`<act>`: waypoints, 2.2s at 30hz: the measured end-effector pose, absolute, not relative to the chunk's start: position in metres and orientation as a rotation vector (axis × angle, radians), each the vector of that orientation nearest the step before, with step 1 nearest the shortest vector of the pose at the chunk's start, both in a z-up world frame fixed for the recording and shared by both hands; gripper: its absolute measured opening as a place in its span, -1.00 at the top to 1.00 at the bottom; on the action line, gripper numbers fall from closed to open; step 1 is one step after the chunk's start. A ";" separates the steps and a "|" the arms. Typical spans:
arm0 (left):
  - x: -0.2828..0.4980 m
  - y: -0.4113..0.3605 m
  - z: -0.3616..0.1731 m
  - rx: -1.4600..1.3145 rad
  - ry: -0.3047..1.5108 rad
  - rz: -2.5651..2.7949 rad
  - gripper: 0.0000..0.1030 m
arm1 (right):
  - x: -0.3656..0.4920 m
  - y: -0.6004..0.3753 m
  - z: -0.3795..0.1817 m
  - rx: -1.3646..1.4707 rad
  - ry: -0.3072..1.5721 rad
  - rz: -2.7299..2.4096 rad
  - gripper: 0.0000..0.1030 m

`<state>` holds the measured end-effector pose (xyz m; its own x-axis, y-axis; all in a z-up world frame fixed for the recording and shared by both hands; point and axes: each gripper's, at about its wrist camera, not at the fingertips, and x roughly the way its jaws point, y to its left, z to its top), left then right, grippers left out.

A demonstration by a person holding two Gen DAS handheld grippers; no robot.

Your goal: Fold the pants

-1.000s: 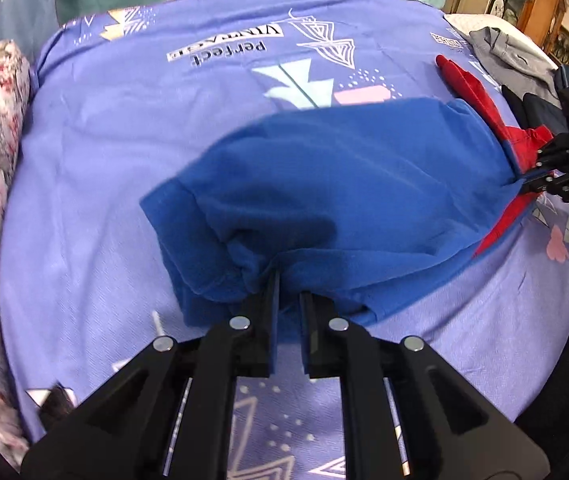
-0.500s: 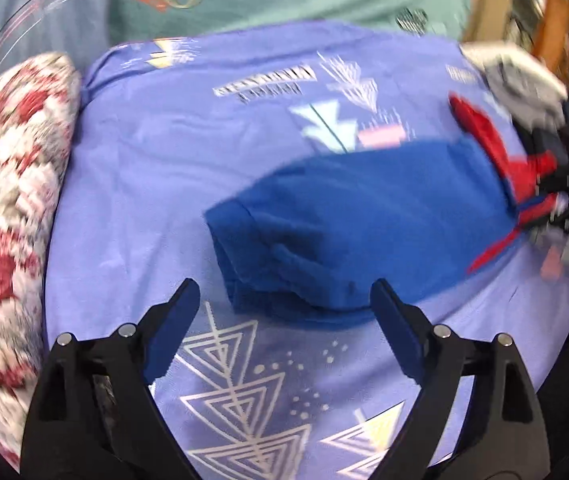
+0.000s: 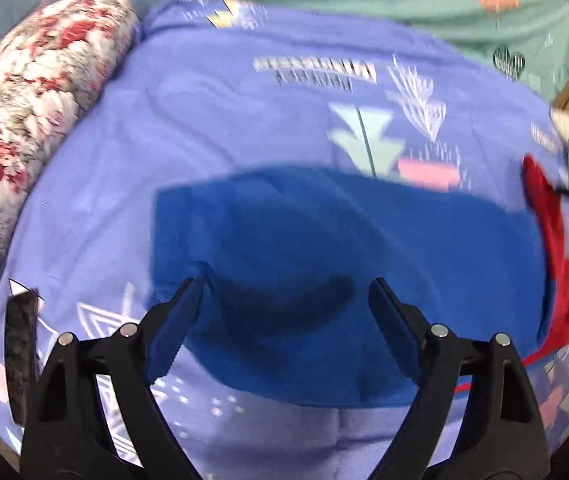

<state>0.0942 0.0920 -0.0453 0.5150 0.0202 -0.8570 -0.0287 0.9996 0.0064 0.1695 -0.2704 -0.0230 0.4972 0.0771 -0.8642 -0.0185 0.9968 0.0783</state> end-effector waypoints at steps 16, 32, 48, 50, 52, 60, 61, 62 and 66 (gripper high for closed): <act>0.093 0.091 -0.088 0.062 1.150 0.081 -0.68 | 0.190 -0.296 -0.049 0.086 1.048 -0.041 0.94; 0.097 0.096 -0.087 0.151 1.167 0.028 -0.69 | -0.015 -0.408 -0.038 0.393 0.973 -0.053 0.87; 0.085 0.098 -0.087 0.163 1.155 0.009 -0.74 | -0.007 -0.420 -0.027 0.324 0.897 -0.149 -0.07; 0.087 0.100 -0.089 0.154 1.163 0.004 -0.78 | 0.001 -0.414 -0.032 0.226 0.896 -0.197 -0.07; 0.090 0.101 -0.090 0.145 1.174 -0.006 -0.79 | 0.010 -0.407 -0.045 0.057 0.936 -0.286 -0.07; 0.082 0.113 -0.058 0.094 1.206 -0.068 -0.79 | -0.016 -0.399 -0.014 -0.023 0.773 -0.255 -0.09; 0.079 0.115 -0.052 0.093 1.200 -0.058 -0.79 | -0.019 -0.397 -0.006 0.004 0.743 -0.244 -0.10; 0.075 0.117 -0.046 0.091 1.192 -0.054 -0.79 | -0.023 -0.395 0.000 0.033 0.714 -0.222 -0.10; 0.062 0.124 -0.028 0.071 1.151 -0.025 -0.79 | -0.027 -0.362 0.022 0.009 0.609 -0.157 -0.10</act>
<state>0.0619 0.1239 -0.0283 0.4072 0.0167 -0.9132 0.0567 0.9974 0.0436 -0.0273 -0.3623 0.0219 0.8089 -0.1438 -0.5701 0.1493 0.9881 -0.0374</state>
